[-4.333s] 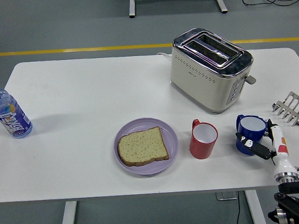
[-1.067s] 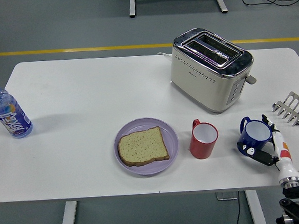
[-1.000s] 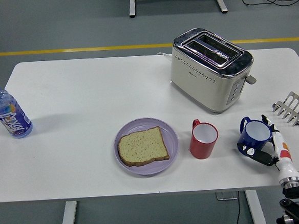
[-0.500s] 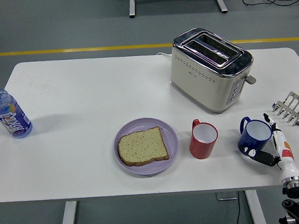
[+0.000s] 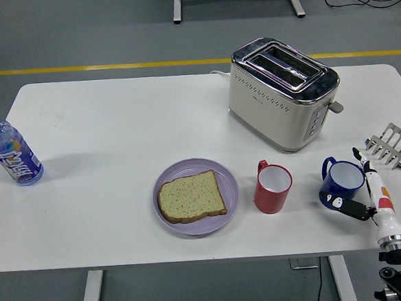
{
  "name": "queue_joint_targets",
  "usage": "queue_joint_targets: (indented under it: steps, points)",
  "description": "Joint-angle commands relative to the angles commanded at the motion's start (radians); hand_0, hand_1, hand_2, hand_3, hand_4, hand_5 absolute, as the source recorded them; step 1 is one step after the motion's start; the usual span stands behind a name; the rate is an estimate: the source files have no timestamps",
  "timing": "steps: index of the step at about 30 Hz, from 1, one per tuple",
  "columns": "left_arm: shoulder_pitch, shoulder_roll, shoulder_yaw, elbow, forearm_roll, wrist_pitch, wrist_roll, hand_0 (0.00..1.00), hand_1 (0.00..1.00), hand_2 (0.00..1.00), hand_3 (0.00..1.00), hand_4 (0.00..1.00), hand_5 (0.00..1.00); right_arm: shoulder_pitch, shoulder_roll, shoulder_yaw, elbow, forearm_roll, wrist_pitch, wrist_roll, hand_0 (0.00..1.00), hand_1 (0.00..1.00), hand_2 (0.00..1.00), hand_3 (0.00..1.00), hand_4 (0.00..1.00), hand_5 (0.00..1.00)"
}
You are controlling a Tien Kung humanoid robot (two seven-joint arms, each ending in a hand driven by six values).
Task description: Pick up the cup,pour liquid into bread,place the cup on the desk
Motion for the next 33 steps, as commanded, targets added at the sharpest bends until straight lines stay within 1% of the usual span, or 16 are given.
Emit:
queue_joint_targets:
  steps: [2,4,6,8,10,13,17,18,20,26,29,33]
  points:
    - [0.0,0.0,0.001,0.0,-0.002,0.0,-0.001,0.679,0.683,0.698,0.542,0.251,0.998,-0.003,-0.001,0.003,0.008,-0.005,0.0,-0.002,0.983,0.871,0.979,0.998,0.998,0.087]
    - [-0.002,0.0,0.004,0.0,-0.007,0.0,-0.002,0.679,0.683,0.698,0.542,0.251,0.998,-0.009,-0.004,0.012,0.03,-0.022,0.0,-0.01,0.983,0.871,0.979,0.998,0.998,0.087]
    - [-0.003,0.0,0.008,0.0,-0.015,0.0,-0.005,0.679,0.683,0.698,0.542,0.251,0.998,-0.021,-0.009,0.034,0.068,-0.054,0.0,-0.026,0.987,0.872,0.981,0.998,0.998,0.094]
    - [-0.004,0.0,0.009,0.0,-0.016,0.001,-0.005,0.679,0.683,0.698,0.542,0.251,0.998,-0.024,-0.01,0.041,0.078,-0.064,0.0,-0.03,0.987,0.872,0.981,0.998,0.998,0.094]
    - [-0.005,0.0,0.012,0.001,-0.021,0.0,-0.007,0.679,0.683,0.698,0.542,0.251,0.998,-0.035,-0.013,0.068,0.114,-0.098,0.0,-0.045,0.987,0.872,0.981,0.998,0.998,0.094]
    - [-0.005,0.0,0.013,0.001,-0.023,0.0,-0.008,0.679,0.683,0.698,0.542,0.251,0.998,-0.046,-0.018,0.087,0.147,-0.115,0.0,-0.05,0.988,0.873,0.98,0.998,0.998,0.096]
    - [-0.007,0.001,0.016,0.001,-0.028,0.0,-0.01,0.679,0.683,0.698,0.542,0.251,0.998,-0.072,-0.03,0.109,0.229,-0.134,0.0,-0.054,0.986,0.868,0.976,0.998,0.998,0.096]
    - [-0.008,0.001,0.016,0.001,-0.028,0.0,-0.01,0.679,0.683,0.698,0.542,0.251,0.998,-0.077,-0.032,0.111,0.242,-0.133,0.0,-0.052,0.986,0.868,0.976,0.998,0.998,0.096]
    - [-0.009,0.002,0.017,0.001,-0.03,0.0,-0.011,0.679,0.683,0.698,0.542,0.251,0.998,-0.1,-0.035,0.121,0.307,-0.112,0.0,-0.035,0.986,0.868,0.976,0.998,0.998,0.096]
    - [-0.013,0.002,0.018,0.002,-0.031,0.0,-0.011,0.679,0.683,0.698,0.542,0.251,0.998,-0.127,-0.034,0.153,0.455,-0.063,0.0,-0.007,0.981,0.86,0.964,0.998,0.998,0.095]
    - [-0.013,0.003,0.019,0.002,-0.033,0.0,-0.012,0.679,0.683,0.698,0.542,0.251,0.998,-0.133,-0.038,0.168,0.502,-0.025,0.0,0.004,0.976,0.856,0.959,0.998,0.998,0.092]
    - [-0.013,0.003,0.019,0.002,-0.033,0.0,-0.012,0.679,0.683,0.698,0.542,0.251,0.998,-0.139,-0.041,0.186,0.539,0.013,0.0,0.013,0.976,0.856,0.959,0.998,0.998,0.092]
